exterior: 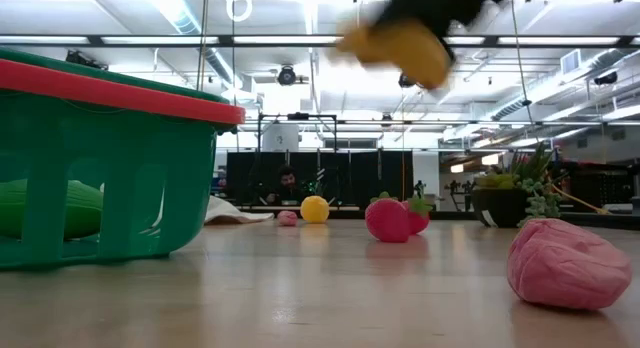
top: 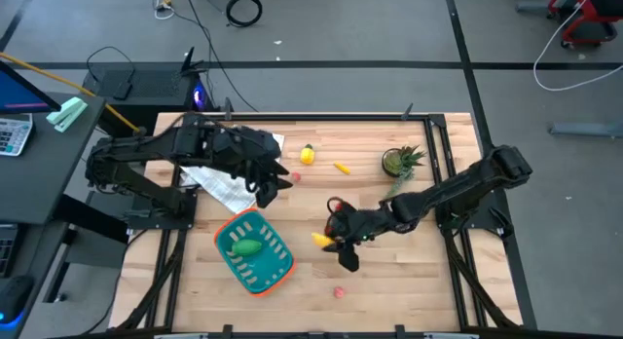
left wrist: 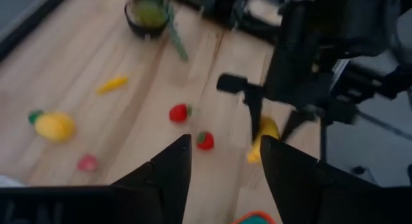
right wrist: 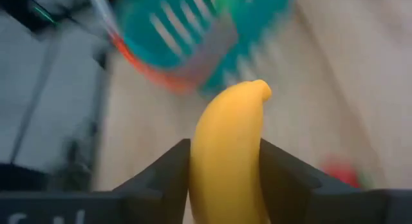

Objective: Pick and placing Produce into tupperware
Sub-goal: Put the yellow banana into the blue basket

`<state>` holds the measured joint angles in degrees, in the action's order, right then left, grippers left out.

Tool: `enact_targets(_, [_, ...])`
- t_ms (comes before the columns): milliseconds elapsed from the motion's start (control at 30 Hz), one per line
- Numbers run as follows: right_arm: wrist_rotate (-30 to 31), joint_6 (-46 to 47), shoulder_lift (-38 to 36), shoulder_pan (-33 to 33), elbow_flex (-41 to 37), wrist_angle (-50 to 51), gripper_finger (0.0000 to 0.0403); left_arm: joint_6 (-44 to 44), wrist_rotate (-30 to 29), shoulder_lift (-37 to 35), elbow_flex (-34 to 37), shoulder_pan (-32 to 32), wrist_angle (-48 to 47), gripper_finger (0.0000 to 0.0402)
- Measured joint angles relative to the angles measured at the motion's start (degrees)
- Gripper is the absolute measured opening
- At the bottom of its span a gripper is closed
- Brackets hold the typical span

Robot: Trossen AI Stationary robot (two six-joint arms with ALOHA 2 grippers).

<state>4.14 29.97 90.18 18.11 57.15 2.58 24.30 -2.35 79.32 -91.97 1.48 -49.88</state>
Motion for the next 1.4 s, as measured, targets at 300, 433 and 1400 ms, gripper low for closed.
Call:
enact_targets(300, [0.9, -24.0, 4.7, -7.2, 17.4, 7.5, 0.0152, -8.4, -0.1, 0.0, -16.4, -4.7, -3.5, 0.0191])
enact_targets(433, [-5.5, -25.3, 10.0, -11.4, 24.2, 5.0, 0.0153, -10.9, -0.6, -0.1, -24.8, -7.5, -3.3, 0.0188])
enact_targets(1400, [-22.5, -37.6, 43.5, -6.3, 53.9, 18.4, 0.0161, -15.2, -0.7, 0.0, -33.1, -20.2, -14.4, 0.0188])
